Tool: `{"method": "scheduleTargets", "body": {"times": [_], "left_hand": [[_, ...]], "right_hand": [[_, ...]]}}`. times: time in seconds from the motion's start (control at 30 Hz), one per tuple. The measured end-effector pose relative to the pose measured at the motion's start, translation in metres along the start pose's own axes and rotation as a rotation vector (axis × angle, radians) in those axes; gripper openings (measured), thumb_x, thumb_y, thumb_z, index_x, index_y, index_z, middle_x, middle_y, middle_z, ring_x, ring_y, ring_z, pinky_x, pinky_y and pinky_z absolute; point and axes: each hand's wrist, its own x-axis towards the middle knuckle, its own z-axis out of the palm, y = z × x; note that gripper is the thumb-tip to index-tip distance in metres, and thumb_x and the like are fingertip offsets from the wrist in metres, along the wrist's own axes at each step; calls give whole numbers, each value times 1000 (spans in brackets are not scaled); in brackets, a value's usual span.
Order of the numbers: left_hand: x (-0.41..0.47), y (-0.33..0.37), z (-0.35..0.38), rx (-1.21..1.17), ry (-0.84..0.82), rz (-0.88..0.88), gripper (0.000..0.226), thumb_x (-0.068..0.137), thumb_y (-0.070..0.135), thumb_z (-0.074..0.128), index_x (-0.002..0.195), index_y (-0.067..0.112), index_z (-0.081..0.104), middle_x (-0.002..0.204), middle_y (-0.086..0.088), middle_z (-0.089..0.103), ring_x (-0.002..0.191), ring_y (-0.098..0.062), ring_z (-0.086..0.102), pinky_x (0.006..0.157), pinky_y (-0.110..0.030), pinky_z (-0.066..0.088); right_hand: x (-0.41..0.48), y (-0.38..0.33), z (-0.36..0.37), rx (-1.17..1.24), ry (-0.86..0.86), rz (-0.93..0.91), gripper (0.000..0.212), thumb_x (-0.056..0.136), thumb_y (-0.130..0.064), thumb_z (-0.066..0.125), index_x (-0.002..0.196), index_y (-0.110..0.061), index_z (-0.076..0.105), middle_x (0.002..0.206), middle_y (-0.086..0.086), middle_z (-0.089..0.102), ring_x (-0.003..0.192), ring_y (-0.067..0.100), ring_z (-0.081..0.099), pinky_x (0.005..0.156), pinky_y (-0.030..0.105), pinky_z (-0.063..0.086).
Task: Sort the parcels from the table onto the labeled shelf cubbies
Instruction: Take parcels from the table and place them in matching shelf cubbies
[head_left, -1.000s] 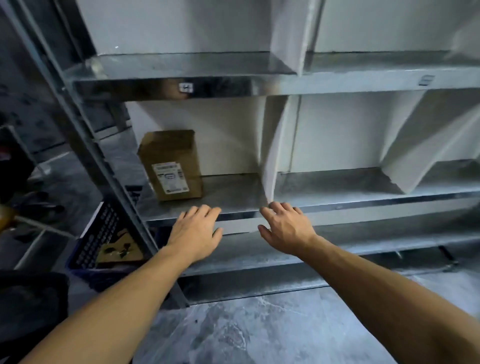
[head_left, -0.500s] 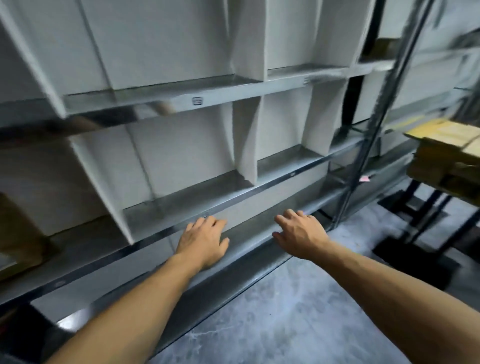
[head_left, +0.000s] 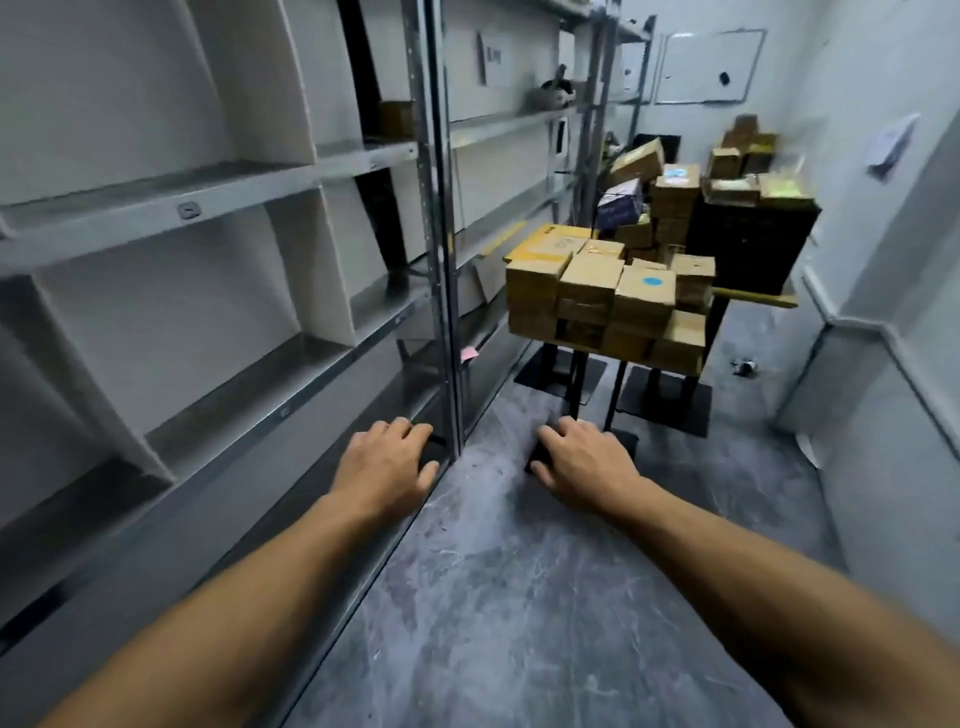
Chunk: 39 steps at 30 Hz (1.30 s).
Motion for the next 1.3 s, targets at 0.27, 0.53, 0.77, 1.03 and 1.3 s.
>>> {"method": "scheduleTargets", "body": {"times": [0.27,0.53,0.77,1.03,1.3], "left_hand": [[160,77,34,-17,28,248,53,90,53,43,136,27,44,128,0,54,113,-25,50,91,-40,40],[338,135,57,-101,70,401,51,91,53,42,134,27,46,128,-1,56,113,-25,51,92,-41,42],[441,186,74,-165,38,485,53,93,52,42,140,28,42,134,0,52,119,-23,48,95,-40,41],[551,222,108,-187,-44,450,57,92,56,39,142,29,38,135,1,51,119,-22,47,97,-40,41],[624,259,148,-224,-109,256,55,91,53,39,141,29,39,135,0,51,122,-22,46,100,-41,40]], "right_hand": [[42,123,14,-19,-15,261,43,97,-52,45,126,-20,49,125,10,55,113,35,55,86,47,49],[135,230,12,-61,4,415,47,98,-51,43,135,-21,47,126,8,52,112,34,54,85,44,48],[192,301,21,7,8,501,45,98,-50,45,133,-21,49,129,9,54,115,35,53,87,46,47],[273,389,49,191,-18,530,43,99,-48,47,131,-20,48,129,8,53,118,34,50,93,48,48],[353,464,90,441,-53,556,52,100,-49,46,146,-24,39,135,11,47,126,33,47,103,45,44]]}}
